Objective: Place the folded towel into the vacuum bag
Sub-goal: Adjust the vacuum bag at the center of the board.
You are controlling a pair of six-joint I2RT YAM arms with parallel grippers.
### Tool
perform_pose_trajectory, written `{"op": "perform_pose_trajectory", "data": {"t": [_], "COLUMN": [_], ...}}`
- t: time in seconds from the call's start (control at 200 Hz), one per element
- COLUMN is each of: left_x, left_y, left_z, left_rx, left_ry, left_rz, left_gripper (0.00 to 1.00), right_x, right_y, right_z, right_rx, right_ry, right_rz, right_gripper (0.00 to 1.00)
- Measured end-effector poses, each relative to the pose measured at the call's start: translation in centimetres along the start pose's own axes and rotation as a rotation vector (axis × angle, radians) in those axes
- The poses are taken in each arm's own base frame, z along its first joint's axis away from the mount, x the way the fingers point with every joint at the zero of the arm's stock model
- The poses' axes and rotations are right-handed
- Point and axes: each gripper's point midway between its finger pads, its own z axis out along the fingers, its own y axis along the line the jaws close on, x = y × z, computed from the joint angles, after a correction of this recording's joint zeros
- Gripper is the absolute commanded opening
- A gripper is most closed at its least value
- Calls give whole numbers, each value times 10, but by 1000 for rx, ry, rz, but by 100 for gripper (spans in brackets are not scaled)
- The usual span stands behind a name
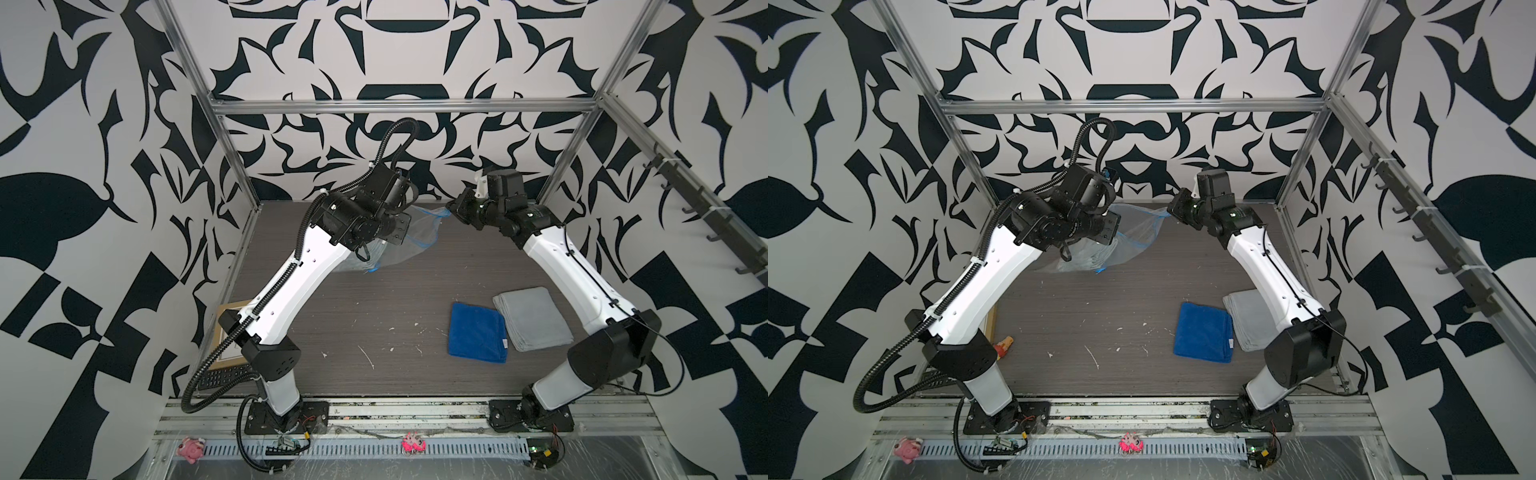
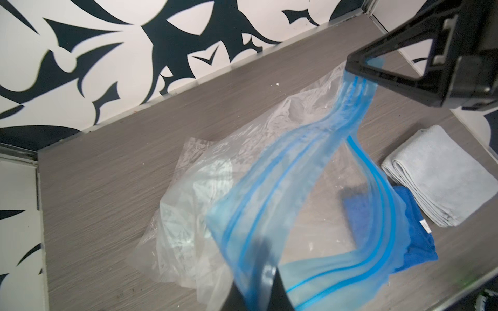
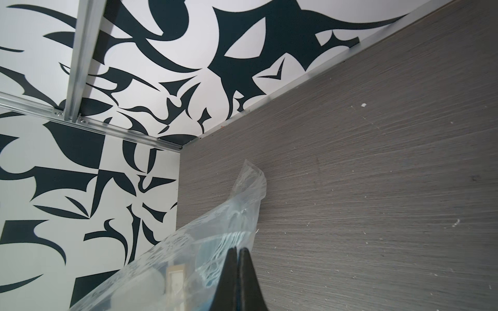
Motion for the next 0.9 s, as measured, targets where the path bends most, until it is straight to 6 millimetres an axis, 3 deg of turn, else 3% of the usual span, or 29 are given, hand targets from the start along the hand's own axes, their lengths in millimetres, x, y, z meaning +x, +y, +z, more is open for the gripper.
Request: {"op": "perform_pose_trajectory", "data": {"t": [0.275,0.515,0.635,0.9], "left_x": [-19,6,25,86], "left_y": [18,23,24,26], "left_z": [-23,-27,-26,-17], "left_rx": [-57,-59,-46,-37], "left_ry": [-88,-79,-70,17], "left_rz": [35,32,23,1], "left_gripper": [0,0,0,0], "right_x": [-27,-27,-13,54], "right_y": [48,54,43,8], "right_z": [-20,-32,-29,-16], "right_rx": [-128,-148,-135,-72], "right_ry": [-60,-73,-43,102], "right_rz": [-15,-23,-17,-6], "right_gripper": [0,0,0,0]}}
